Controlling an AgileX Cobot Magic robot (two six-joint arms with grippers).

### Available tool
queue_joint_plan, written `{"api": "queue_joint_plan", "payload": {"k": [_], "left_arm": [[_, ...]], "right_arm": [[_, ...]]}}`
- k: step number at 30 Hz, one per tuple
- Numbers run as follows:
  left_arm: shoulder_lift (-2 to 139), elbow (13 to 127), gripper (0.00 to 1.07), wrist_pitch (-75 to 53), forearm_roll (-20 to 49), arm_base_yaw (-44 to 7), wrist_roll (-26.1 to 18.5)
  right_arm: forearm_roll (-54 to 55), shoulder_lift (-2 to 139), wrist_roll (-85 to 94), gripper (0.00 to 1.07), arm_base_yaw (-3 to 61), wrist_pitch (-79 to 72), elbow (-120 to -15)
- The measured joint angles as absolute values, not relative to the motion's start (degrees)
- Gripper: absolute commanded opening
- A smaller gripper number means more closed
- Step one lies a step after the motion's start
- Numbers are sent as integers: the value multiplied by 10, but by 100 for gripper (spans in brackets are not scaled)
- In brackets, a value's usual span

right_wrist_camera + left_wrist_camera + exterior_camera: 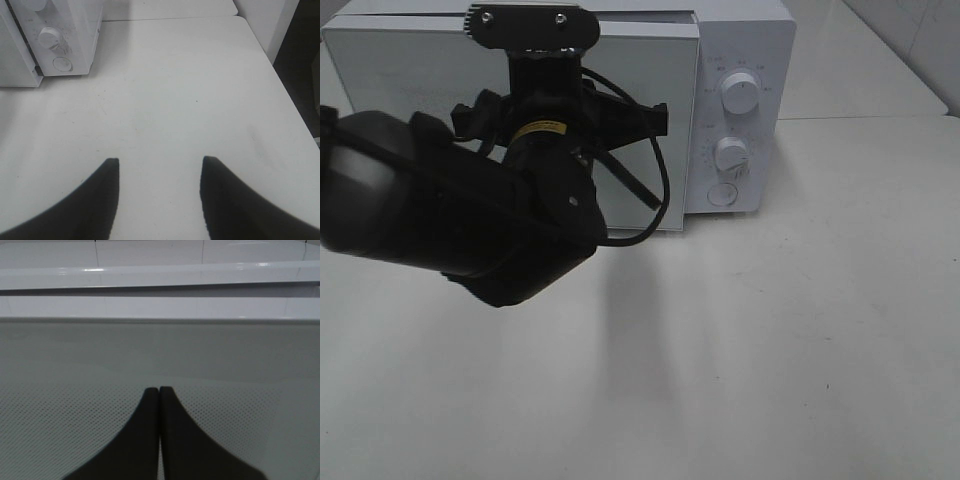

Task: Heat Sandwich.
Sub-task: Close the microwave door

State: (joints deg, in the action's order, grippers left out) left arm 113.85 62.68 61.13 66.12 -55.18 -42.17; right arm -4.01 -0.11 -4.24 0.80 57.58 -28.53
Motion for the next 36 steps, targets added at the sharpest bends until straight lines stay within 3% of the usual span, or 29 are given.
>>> {"api": "queue_joint_plan", "payload": {"k": [14,29,36], "left_arm": [[1202,720,0,609,679,-550,-425],[1216,735,0,583,654,-525,-423],[1216,735,0,558,632,-507,-392]], "right_arm": [[-40,-1,-42,51,8,576,-285],[-40,-1,-42,51,8,576,-285],[-40,-1,-42,51,8,576,-285]]}}
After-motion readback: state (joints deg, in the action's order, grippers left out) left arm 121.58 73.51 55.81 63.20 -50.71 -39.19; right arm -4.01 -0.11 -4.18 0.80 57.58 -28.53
